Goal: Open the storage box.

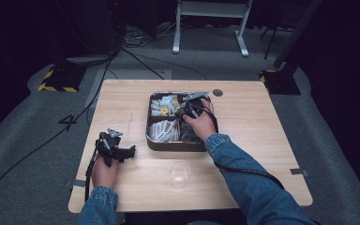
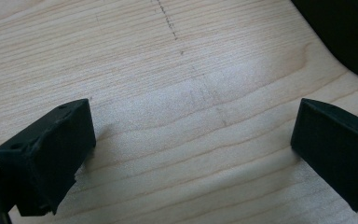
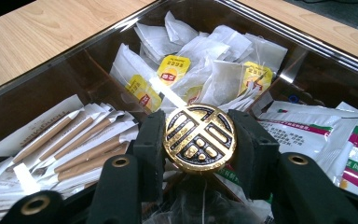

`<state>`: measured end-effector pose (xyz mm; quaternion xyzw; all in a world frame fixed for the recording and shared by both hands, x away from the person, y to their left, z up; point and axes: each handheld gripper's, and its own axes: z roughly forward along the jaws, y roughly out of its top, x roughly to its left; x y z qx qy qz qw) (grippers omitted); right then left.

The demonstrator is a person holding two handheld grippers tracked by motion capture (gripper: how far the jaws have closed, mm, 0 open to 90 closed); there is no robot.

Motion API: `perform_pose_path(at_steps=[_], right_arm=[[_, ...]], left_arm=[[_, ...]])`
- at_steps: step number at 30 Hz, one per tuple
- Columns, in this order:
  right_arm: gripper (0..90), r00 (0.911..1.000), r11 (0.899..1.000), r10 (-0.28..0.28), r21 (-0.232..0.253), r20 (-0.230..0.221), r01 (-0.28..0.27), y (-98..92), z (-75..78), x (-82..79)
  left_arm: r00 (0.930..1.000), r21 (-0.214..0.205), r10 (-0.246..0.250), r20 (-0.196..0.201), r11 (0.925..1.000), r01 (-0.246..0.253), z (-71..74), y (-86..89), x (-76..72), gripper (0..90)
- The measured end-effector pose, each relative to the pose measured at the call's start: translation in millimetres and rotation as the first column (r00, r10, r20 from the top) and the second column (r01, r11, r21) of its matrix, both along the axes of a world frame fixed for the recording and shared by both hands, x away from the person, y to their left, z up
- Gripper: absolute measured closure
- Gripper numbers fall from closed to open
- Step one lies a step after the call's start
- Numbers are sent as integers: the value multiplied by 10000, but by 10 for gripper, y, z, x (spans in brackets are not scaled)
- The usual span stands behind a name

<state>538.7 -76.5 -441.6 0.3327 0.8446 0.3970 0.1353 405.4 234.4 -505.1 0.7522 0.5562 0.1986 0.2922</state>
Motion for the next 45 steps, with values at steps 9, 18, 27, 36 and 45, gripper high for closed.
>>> perform_pose_path(at_steps=[9,18,27,36,45], right_arm=[[590,9999,9999,-105,11,103,105,8,32,-14],[590,9992,9989,60,456,405,-79,-35,295,-67],[590,9981,9954,-28,956,614,-31,-197,530,-132],[589,9974,9933,-23,1153,724,-61,-368,649,-196],[589,9965,9904,-93,1384,827,-22,-728,745,-339]], left_arm=[[10000,4,4,-1,10000,-4,0,-1,2,1],[10000,3,1,-2,10000,-1,1,-1,2,1],[10000,-12,69,45,10000,-69,-2,-12,8,1],[10000,-34,70,57,10000,-70,-3,-17,9,1],[10000,-14,78,52,10000,-78,-1,-42,11,1]])
